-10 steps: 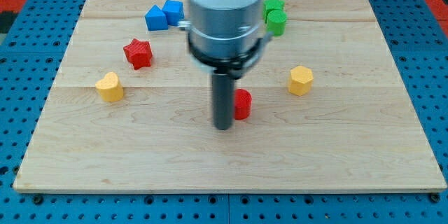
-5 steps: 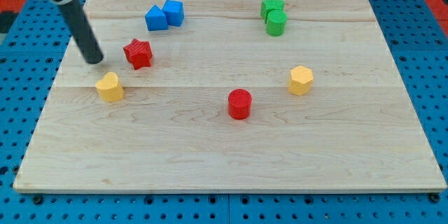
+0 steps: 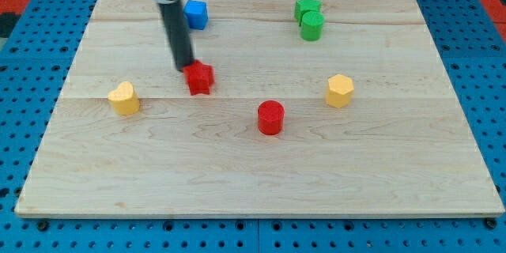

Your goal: Push red star beside red circle

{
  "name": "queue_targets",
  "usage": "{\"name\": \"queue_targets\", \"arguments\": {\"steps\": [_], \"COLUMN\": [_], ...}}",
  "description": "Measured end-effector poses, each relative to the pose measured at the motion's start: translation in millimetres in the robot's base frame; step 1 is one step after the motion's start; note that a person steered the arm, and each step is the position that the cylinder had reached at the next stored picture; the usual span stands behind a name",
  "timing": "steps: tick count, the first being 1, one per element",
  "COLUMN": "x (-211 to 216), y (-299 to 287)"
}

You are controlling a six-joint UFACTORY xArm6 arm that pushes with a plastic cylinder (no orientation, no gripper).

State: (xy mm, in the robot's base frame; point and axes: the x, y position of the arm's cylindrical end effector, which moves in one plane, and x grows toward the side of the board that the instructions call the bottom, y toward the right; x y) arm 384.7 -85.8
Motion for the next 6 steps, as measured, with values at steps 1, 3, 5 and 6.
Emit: {"name": "queue_targets", "arguments": {"steps": [1, 3, 5, 6], "x": [45.8, 16.7, 71.2, 75.9], "y": [13.5, 81.1, 49.4, 12.3]}}
